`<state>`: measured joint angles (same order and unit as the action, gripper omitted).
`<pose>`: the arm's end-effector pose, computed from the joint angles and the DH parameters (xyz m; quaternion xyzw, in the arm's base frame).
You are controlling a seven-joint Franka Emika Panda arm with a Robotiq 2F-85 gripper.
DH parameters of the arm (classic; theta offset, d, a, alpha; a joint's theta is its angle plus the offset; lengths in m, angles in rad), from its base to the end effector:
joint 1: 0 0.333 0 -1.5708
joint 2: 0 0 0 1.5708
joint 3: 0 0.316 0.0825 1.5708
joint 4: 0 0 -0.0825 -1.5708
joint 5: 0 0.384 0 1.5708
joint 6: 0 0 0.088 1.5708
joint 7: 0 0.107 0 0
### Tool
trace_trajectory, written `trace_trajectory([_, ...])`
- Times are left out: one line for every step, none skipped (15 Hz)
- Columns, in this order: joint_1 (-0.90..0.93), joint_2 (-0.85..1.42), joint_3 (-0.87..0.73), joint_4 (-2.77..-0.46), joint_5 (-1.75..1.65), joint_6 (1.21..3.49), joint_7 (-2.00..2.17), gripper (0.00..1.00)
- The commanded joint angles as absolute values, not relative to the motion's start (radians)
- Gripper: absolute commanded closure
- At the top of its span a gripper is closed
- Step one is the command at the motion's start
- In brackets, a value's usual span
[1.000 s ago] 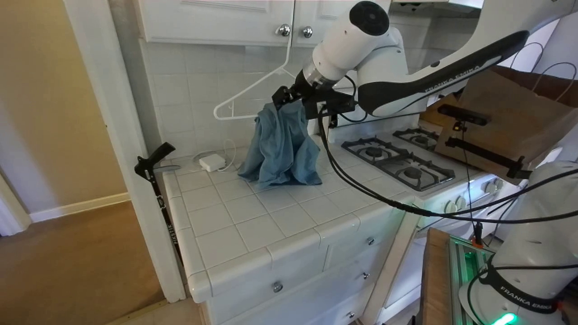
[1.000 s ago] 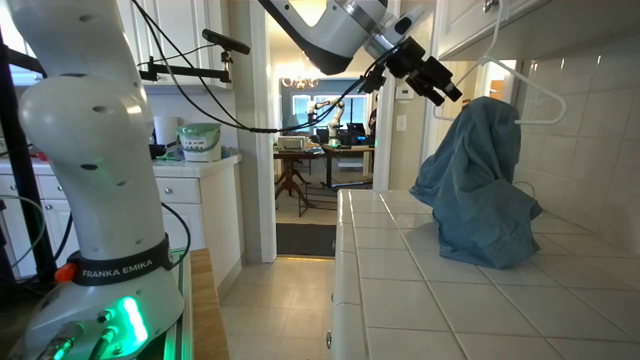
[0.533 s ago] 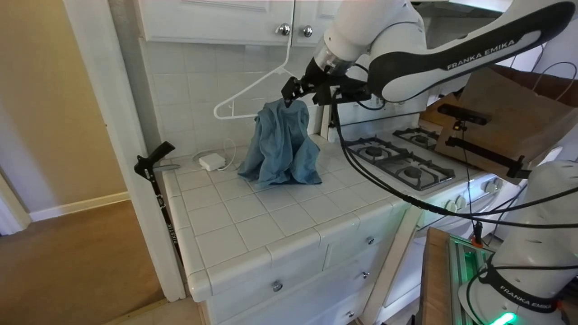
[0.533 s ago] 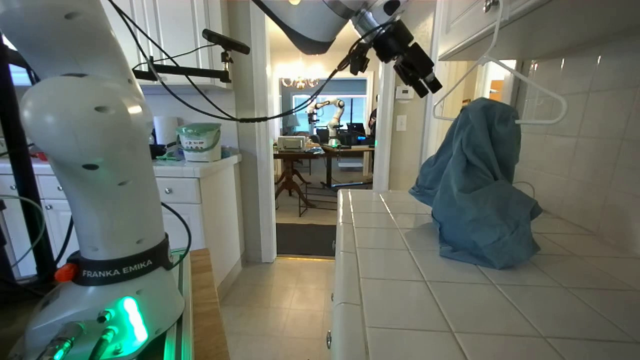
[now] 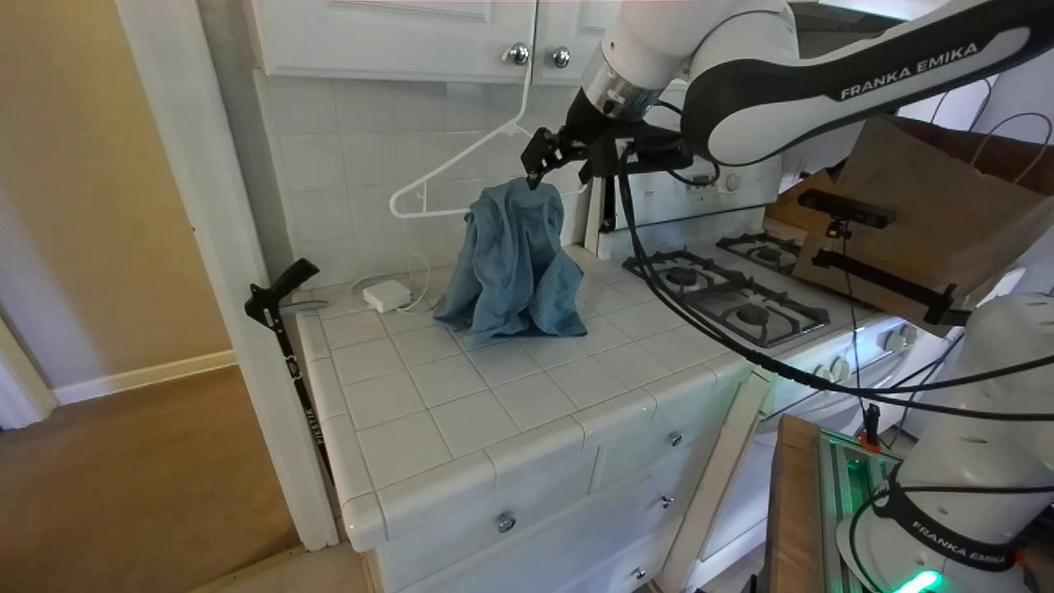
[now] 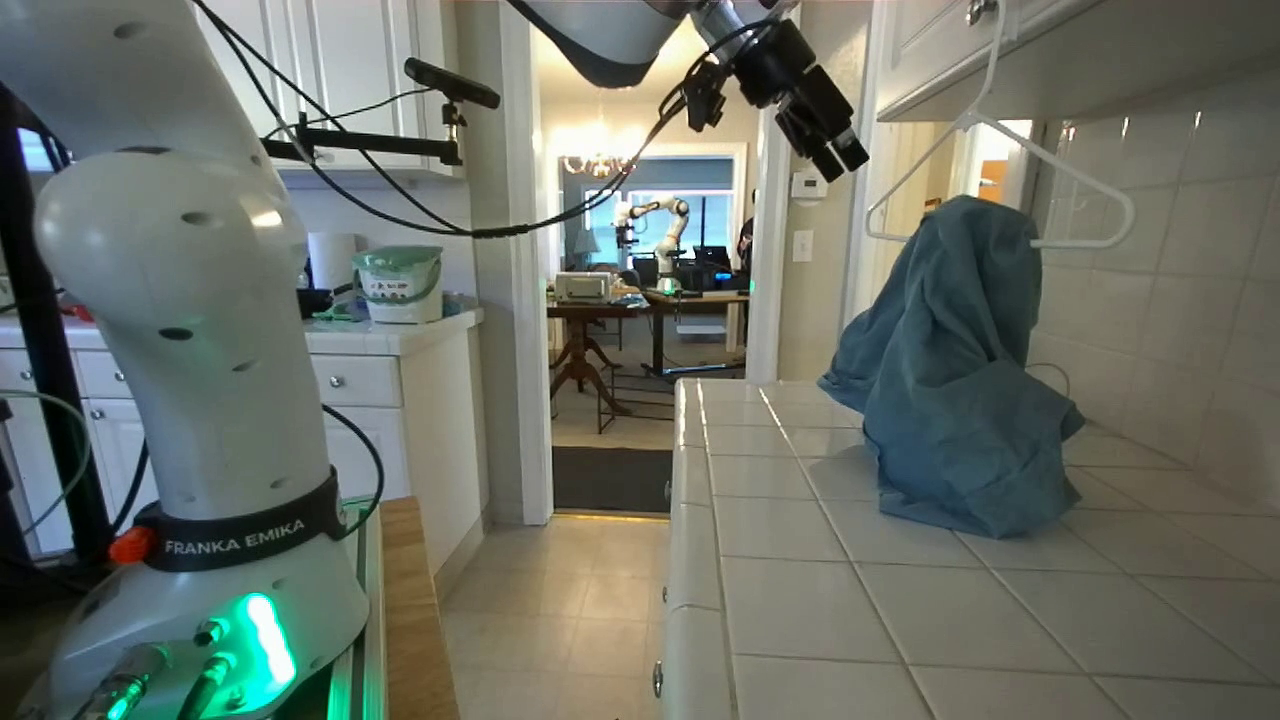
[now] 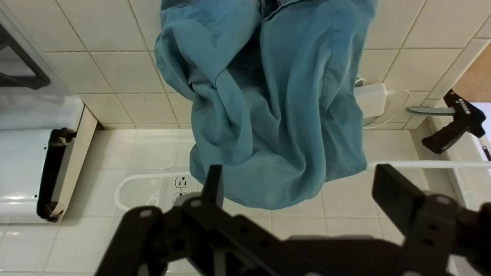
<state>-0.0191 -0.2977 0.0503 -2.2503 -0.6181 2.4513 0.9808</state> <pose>0.5015 0.0175 0.5408 0.9020 -0.2610 0.3265 0.1078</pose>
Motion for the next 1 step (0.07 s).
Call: trace_trajectory([-0.051, -0.298, 0.078, -2.25, -0.604, 2.455, 0.97, 0.0])
